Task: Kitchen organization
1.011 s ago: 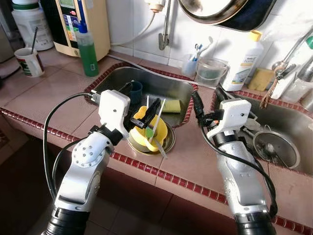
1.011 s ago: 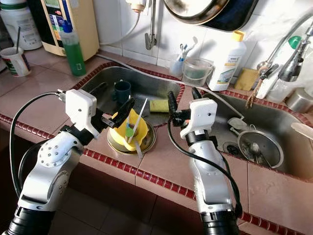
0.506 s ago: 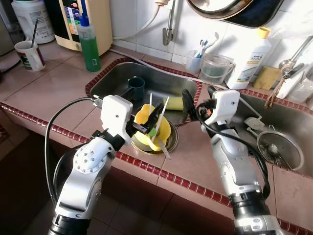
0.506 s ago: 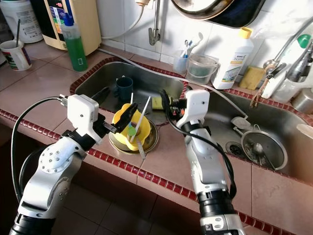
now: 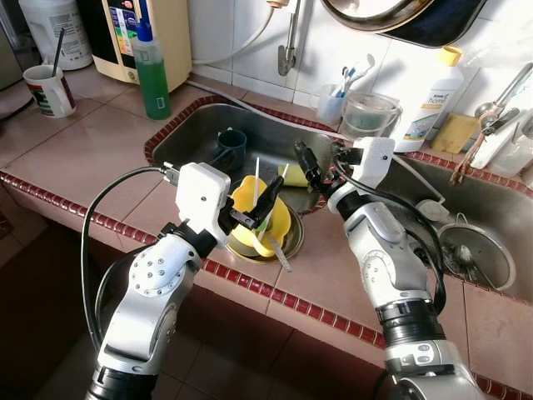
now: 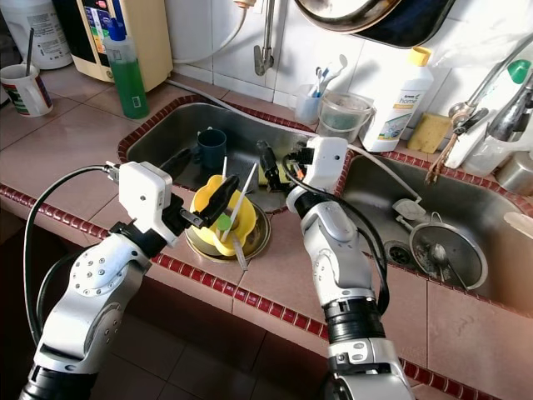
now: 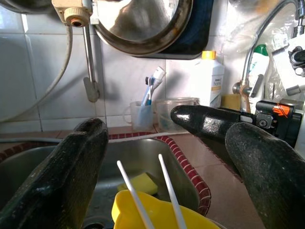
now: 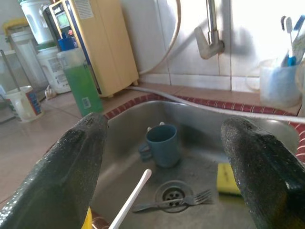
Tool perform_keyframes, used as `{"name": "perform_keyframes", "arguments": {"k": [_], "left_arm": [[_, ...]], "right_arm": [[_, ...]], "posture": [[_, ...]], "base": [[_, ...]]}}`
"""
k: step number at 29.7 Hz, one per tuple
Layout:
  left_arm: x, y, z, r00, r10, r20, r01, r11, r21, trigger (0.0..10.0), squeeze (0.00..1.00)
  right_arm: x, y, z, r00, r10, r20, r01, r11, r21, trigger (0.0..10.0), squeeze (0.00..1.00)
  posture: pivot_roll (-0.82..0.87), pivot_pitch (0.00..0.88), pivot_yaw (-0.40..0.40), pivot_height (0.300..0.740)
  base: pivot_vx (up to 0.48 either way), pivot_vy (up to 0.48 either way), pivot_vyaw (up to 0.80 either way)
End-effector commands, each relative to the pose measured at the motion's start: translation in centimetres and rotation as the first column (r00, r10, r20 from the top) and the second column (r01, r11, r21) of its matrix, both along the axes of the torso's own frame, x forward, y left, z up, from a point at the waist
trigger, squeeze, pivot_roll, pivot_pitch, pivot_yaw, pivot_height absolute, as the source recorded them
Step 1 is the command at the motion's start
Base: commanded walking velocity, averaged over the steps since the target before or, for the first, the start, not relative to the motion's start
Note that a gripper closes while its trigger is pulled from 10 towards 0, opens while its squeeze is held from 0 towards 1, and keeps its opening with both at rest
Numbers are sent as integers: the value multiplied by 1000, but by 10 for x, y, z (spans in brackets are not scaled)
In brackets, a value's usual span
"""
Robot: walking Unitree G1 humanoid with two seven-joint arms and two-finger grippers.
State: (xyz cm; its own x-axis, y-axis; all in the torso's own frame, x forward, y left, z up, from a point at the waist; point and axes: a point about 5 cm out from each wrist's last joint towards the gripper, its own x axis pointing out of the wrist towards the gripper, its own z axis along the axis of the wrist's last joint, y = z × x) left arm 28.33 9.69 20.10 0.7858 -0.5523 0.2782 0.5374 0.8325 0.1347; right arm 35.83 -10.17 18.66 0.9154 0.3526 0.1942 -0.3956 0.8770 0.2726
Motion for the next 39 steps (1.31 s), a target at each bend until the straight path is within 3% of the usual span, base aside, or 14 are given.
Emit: {"name": "perform_keyframes", "arguments": {"k": [1, 10, 17, 18, 20, 21, 24, 25, 27, 28, 34, 35, 36, 39], "left_arm": [[-2, -4, 3, 1000, -9, 11, 9, 1000, -3, 10000, 0], [-3, -5, 3, 1000, 1, 12, -1, 1000, -17, 10000, 0], [-2, -6, 4, 1000, 4, 15, -3, 1000, -25, 10000, 0], [-2, -6, 4, 1000, 4, 15, -3, 1000, -26, 10000, 0], [-2, -7, 4, 1000, 4, 16, -3, 1000, -26, 10000, 0], [-2, -7, 4, 1000, 3, 16, -3, 1000, -27, 10000, 0], [-2, -7, 4, 1000, 2, 18, -2, 1000, -28, 10000, 0], [-1, -7, 5, 1000, 3, 18, -2, 1000, -28, 10000, 0], [-1, -7, 5, 1000, 5, 19, -4, 1000, -29, 10000, 0], [-1, -7, 5, 1000, 6, 19, -6, 1000, -30, 10000, 0], [-1, -7, 5, 1000, 8, 20, -8, 999, -31, 10000, 0], [-1, -7, 5, 1000, 9, 20, -9, 999, -32, 10000, 0], [-1, -7, 5, 1000, 10, 20, -10, 999, -32, 10000, 0], [-1, -7, 6, 1000, 12, 21, -12, 999, -32, 10000, 0]], "right_arm": [[1, 4, -2, 999, 22, -39, -21, 999, 43, 10000, 0], [1, 12, -28, 975, 84, -206, -47, 983, 180, 10000, 0], [4, 7, -28, 973, 75, -218, -32, 981, 194, 10000, 0], [5, 6, -26, 974, 73, -216, -30, 980, 196, 7961, 0], [8, 2, -23, 974, 68, -218, -20, 976, 215, 7176, 0], [8, 1, -23, 974, 67, -219, -18, 976, 217, 4549, 0], [11, -3, -22, 971, 58, -233, -3, 974, 228, 3216, 0], [12, -3, -22, 971, 57, -233, -2, 973, 229, 1765, 0], [14, -5, -20, 970, 62, -235, -2, 969, 248, 1333, 0], [14, -6, -19, 971, 65, -231, -5, 968, 250, 0, 0], [19, -7, -16, 970, 81, -229, -17, 963, 270, 824, 0], [20, -5, -15, 968, 108, -227, -41, 958, 283, 4863, 0], [21, -3, -14, 967, 133, -218, -65, 954, 292, 10000, 0], [22, 0, -11, 962, 180, -204, -108, 941, 321, 10000, 0]], "posture": [[-146, 74, -110, 740], [-149, 70, -116, 740], [-156, 66, -117, 740], [-156, 66, -117, 740], [-156, 65, -119, 740], [-156, 66, -119, 740], [-156, 68, -121, 740], [-156, 68, -121, 740], [-155, 69, -122, 740], [-155, 70, -123, 740], [-153, 71, -125, 740], [-151, 73, -126, 740], [-151, 73, -126, 740], [-147, 74, -128, 740]], "base": [[0, 0, 0], [0, 0, 0], [0, 0, 0], [0, 0, 0], [0, 0, 0], [0, 0, 0], [0, 0, 0], [0, 0, 0], [0, 0, 0], [0, 0, 0], [0, 0, 0], [0, 0, 0], [0, 0, 0], [0, 0, 0]]}}
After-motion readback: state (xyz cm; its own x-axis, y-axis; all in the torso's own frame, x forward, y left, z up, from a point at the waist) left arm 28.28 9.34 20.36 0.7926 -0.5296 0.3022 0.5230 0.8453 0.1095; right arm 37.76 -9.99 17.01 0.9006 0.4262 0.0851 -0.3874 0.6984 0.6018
